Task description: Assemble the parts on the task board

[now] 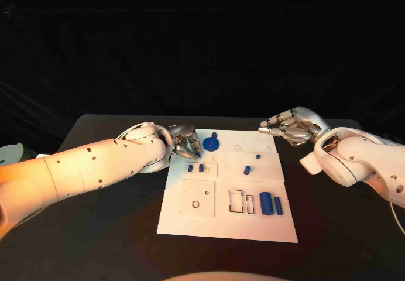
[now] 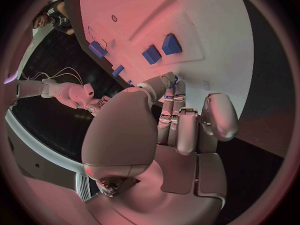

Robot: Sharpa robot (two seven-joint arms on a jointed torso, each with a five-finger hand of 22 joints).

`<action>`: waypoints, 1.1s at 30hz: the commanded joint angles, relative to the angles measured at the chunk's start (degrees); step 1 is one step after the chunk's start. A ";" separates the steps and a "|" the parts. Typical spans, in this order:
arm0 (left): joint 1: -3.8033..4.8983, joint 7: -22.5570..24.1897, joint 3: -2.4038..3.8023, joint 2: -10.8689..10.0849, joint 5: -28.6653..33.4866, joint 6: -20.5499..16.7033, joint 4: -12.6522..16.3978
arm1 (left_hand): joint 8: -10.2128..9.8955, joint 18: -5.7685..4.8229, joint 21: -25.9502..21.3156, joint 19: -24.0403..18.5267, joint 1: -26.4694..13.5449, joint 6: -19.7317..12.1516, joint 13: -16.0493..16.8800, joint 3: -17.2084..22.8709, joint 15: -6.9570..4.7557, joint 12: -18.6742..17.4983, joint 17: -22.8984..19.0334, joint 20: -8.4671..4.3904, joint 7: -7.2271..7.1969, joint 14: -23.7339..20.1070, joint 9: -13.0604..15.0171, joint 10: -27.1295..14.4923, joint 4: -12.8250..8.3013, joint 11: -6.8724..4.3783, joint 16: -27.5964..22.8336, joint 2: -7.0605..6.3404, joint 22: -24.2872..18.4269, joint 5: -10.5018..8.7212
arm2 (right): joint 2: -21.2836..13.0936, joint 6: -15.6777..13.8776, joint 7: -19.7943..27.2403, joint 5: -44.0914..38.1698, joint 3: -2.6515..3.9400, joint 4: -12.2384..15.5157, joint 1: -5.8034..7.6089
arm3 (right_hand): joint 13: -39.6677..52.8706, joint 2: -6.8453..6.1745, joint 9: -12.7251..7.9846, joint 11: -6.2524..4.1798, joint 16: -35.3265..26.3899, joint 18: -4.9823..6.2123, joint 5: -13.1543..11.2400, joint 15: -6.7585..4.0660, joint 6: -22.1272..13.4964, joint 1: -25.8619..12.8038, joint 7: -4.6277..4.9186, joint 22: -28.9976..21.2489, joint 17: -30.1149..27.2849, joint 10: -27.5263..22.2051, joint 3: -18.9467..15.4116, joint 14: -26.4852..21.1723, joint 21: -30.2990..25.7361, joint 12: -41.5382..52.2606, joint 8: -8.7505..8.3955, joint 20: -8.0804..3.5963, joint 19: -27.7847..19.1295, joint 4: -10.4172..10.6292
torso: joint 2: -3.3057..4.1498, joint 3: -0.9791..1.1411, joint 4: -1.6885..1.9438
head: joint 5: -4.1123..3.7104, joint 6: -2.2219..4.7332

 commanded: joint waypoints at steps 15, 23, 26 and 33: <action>-0.06 -0.33 -0.03 0.43 -1.20 1.28 0.07 | -0.44 -0.66 0.27 0.18 -0.72 0.71 0.16 0.35 0.18 -0.55 -0.08 0.29 -0.20 2.69 0.09 0.79 -0.19 -0.26 0.25 -0.10 0.17 -0.22 | 0.16 0.85 0.31 -0.41 0.00 -0.08 -0.07 | 5.45 0.11 0.08 0.04 -0.58 0.68 0.21 0.06 0.26 0.82 -0.04 8.98 12.29 -0.29 -0.55 5.21 -0.27 -0.42 0.20 0.24 2.82 -0.05 | 0.03 0.01 0.04 | 0.04 -0.07; -0.06 -0.78 -0.03 0.44 -1.50 2.20 0.05 | -0.56 -0.71 0.55 0.23 -0.87 0.99 0.20 0.31 0.12 -0.83 0.11 0.25 -0.25 2.72 0.13 1.15 -0.38 -0.33 0.39 -0.11 0.47 -0.24 | 0.18 0.87 0.32 -0.42 0.00 -0.09 -0.09 | 5.45 0.11 0.08 0.04 -0.58 0.68 0.21 0.06 0.26 0.82 -0.04 8.98 12.29 -0.29 -0.55 5.21 -0.27 -0.42 0.20 0.24 2.82 -0.05 | -0.01 -0.02 0.01 | 0.13 -0.20; -0.06 -0.81 -0.03 0.45 -1.54 2.16 0.03 | -0.85 -0.71 0.53 0.20 -0.99 0.81 0.16 0.33 0.18 -1.23 0.10 0.27 -0.14 2.71 0.07 1.02 -0.50 -0.24 0.41 -0.16 0.49 -0.23 | 0.17 0.88 0.30 -0.42 0.00 -0.10 -0.10 | 5.45 0.11 0.08 0.04 -0.58 0.68 0.21 0.06 0.26 0.82 -0.04 8.98 12.29 -0.29 -0.55 5.21 -0.27 -0.42 0.20 0.24 2.82 -0.05 | 0.03 -0.02 0.01 | 0.11 -0.22; -0.06 -1.14 -0.04 0.58 -1.57 2.27 -0.15 | -2.25 -0.72 0.38 0.11 -1.69 -0.43 0.06 0.27 0.53 -2.73 -0.24 0.50 0.27 2.62 -0.24 0.22 -0.76 0.24 0.37 -0.59 0.47 -0.22 | 0.19 0.87 0.31 -0.42 0.00 -0.09 -0.12 | 5.39 0.16 0.08 0.03 -0.67 0.71 0.22 0.05 0.27 0.84 -0.04 8.85 12.15 -0.33 -0.59 5.18 -0.35 -0.52 0.21 0.24 2.75 -0.05 | 0.01 0.00 -0.03 | 0.16 -0.26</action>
